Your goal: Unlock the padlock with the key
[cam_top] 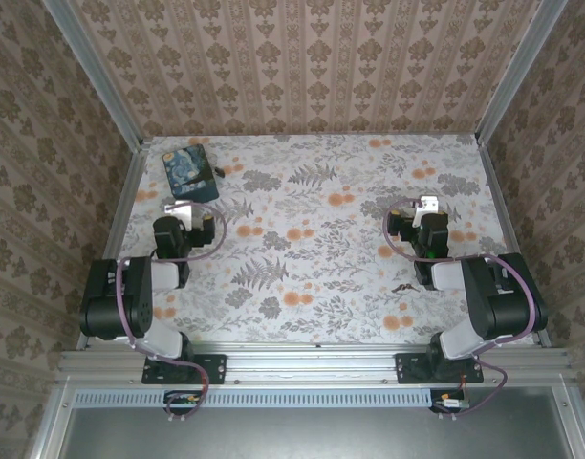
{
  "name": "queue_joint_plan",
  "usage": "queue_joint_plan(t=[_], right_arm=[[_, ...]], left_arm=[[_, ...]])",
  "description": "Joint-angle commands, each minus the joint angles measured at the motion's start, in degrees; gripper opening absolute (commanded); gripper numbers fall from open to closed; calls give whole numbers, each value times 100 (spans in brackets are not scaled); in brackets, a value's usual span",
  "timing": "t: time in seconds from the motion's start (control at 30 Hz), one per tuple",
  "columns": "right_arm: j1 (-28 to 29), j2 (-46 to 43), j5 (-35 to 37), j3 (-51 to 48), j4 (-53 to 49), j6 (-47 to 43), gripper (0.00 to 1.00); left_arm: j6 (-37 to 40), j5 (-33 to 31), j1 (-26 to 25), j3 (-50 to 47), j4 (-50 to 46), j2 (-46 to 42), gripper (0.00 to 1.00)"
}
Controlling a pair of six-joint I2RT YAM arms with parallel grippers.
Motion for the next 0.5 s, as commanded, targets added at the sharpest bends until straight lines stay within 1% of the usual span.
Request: queue_joint_plan(t=[0.0, 0.03, 0.07, 0.1, 0.13, 0.17, 0.2, 0.33, 0.4, 0.47], right_arm=[[-26, -611, 69, 204, -669, 114, 100], [-23, -856, 14, 251, -962, 121, 100], [-17, -1101, -79, 415, -1526, 193, 100], [3, -1282, -158, 675, -2189, 310, 100], [53, -1408, -191, 873, -2604, 380, 100], [144, -1514, -177, 1010, -2869, 350, 100], [273, -1600, -142, 1106, -3023, 254, 100], [686, -1697, -94, 1676, -3748, 181, 100], [961, -1738, -58, 1908, -4011, 192, 100], [1214, -1772, -139, 2034, -4137, 190, 100]], left_arm=[[-453, -1035, 57, 759, -1538, -877, 100], [-576, -1431, 88, 981, -1897, -1024, 100], [-764, -1574, 319, 1356, -2489, -1104, 100], [-1131, -1544, 616, 1771, -3119, -1017, 100], [-1485, -1355, 902, 2151, -3634, -845, 100], [-1763, -984, 1193, 2610, -4071, -551, 100], [-1901, -681, 1348, 2965, -4275, -238, 100], [-2055, 173, 1431, 4280, -4740, 975, 100], [-2187, 871, 1483, 5059, -4963, 1683, 100], [-2422, 1645, 1548, 5749, -5153, 2320, 95]])
